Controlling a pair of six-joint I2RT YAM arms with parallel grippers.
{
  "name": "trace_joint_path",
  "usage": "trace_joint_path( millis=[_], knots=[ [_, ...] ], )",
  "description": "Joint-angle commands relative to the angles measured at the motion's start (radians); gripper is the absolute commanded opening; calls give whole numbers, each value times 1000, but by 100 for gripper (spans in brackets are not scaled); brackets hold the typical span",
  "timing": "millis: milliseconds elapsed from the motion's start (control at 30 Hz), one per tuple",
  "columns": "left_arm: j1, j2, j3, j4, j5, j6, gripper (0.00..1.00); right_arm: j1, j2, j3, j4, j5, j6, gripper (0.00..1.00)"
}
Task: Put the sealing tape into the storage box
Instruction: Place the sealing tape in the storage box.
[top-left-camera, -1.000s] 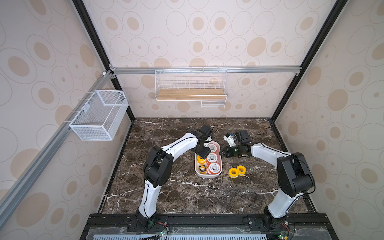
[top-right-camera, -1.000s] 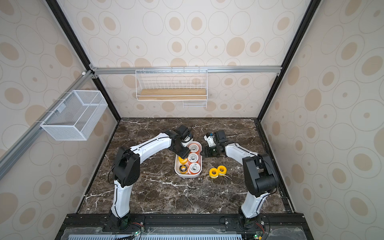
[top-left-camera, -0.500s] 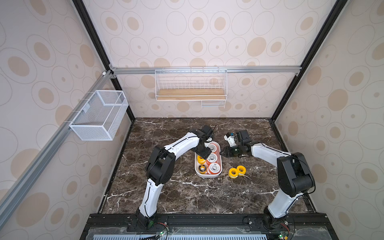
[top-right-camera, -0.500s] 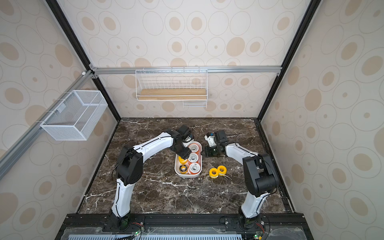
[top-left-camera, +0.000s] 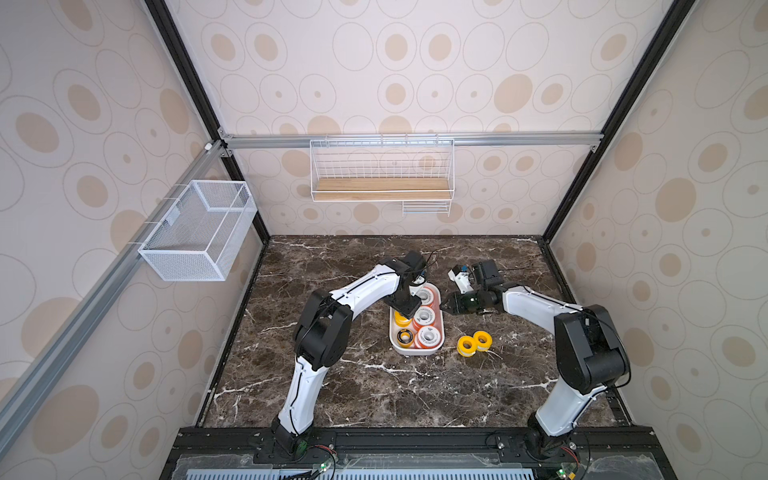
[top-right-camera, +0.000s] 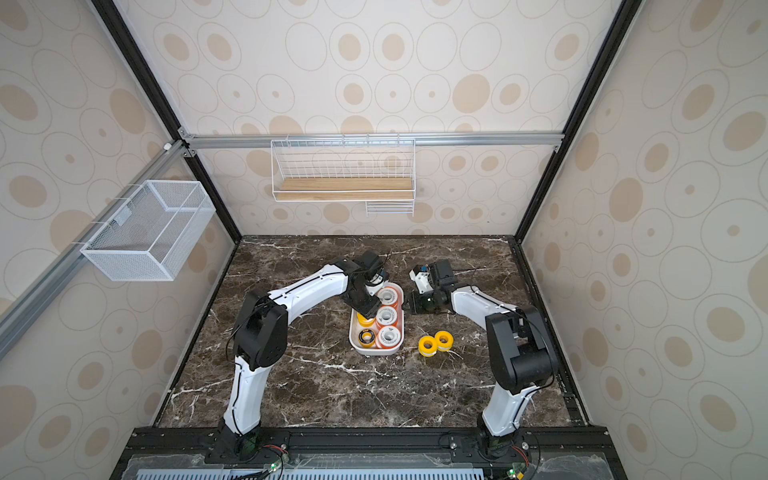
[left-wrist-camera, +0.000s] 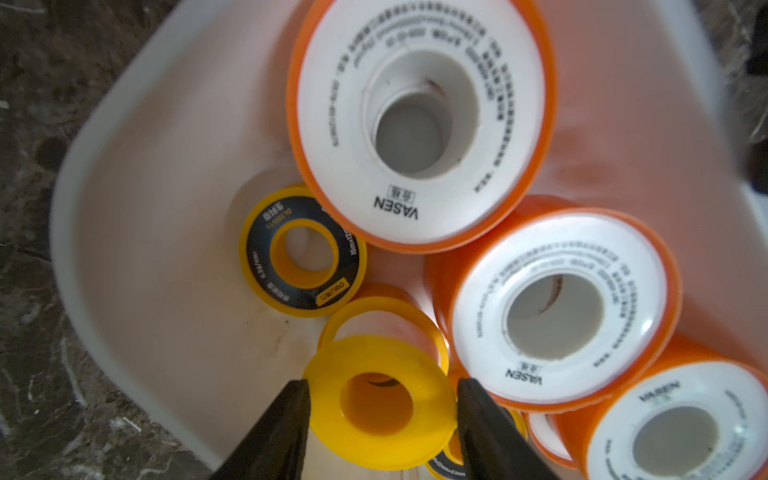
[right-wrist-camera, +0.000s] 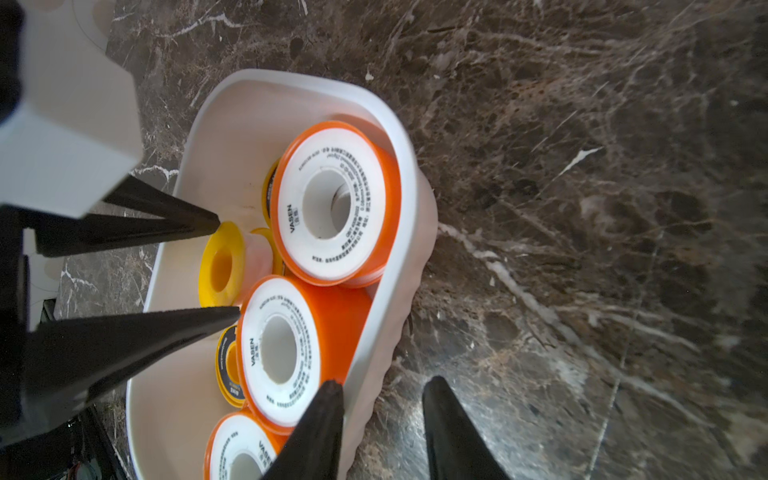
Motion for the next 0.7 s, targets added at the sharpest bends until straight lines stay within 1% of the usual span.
trace_joint_path(
  millis=[0, 67, 133, 233, 467, 667],
  knots=[
    [1, 7, 13, -34, -9, 3, 57, -8, 3, -12, -24, 14, -16, 37],
    [0, -2, 12, -35, -13, 3, 56, -7, 2, -12, -24, 13, -16, 37],
    [0, -14, 9, -39, -18, 4, 60, -8, 3, -11, -26, 12, -16, 37],
    [0, -37, 1, -42, -26, 3, 64, -8, -5, -15, -24, 11, -19, 38],
    [0, -158, -51, -10, -31, -21, 65, -8, -65, -47, 7, 17, -36, 41],
    [13, -256, -105, 12, -56, -55, 64, -7, -94, -64, 32, -40, -65, 42]
  ],
)
